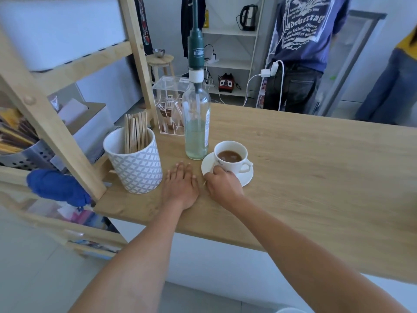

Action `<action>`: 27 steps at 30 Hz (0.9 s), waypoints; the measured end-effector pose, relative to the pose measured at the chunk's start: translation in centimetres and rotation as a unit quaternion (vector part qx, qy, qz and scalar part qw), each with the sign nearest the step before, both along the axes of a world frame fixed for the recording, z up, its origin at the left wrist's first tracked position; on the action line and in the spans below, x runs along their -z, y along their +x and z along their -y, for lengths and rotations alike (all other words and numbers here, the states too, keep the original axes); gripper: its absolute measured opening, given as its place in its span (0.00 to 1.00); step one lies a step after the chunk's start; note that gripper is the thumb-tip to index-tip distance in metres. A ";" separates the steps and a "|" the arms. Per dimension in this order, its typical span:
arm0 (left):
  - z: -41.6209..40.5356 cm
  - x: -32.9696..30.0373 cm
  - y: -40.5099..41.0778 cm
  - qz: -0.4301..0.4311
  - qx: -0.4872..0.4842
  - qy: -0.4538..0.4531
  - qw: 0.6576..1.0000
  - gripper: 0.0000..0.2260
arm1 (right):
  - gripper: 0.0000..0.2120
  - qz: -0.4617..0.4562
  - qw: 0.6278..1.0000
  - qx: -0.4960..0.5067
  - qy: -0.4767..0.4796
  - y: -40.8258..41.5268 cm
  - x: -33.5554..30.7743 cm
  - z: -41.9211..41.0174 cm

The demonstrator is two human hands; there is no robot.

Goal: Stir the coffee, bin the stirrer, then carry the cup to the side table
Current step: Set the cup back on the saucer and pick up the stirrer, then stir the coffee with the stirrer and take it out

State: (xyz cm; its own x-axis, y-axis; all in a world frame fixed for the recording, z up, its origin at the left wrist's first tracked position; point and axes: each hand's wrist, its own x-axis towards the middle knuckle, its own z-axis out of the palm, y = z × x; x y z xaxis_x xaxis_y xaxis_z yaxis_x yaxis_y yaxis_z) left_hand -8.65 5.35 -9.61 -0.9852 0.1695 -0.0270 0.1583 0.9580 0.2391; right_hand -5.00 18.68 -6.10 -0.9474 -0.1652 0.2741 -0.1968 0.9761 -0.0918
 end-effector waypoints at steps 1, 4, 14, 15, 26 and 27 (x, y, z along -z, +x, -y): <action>0.0 0.0 0.0 0.002 0.001 -0.001 1.000 0.25 | 0.10 -0.015 1.000 0.003 -0.007 0.0 0.2 0.0; 0.1 0.1 0.0 0.010 0.005 0.001 1.000 0.25 | 0.11 -0.065 0.997 -0.001 -0.039 0.7 -0.3 0.1; 0.0 -0.1 0.0 0.015 0.007 -0.011 1.000 0.25 | 0.16 -0.260 0.907 0.071 -0.322 2.2 -8.8 -2.9; 0.0 -0.1 0.0 0.016 0.006 -0.011 1.000 0.25 | 0.15 -0.274 0.903 0.081 -0.320 2.1 -9.8 -3.6; 0.1 -0.1 0.0 0.015 0.006 -0.013 1.000 0.25 | 0.11 -0.071 0.975 0.078 -0.194 -0.8 -10.6 -5.7; 0.1 -0.1 0.0 0.014 0.006 -0.013 1.000 0.25 | 0.12 -0.065 0.974 0.075 -0.204 -1.2 -10.6 -5.5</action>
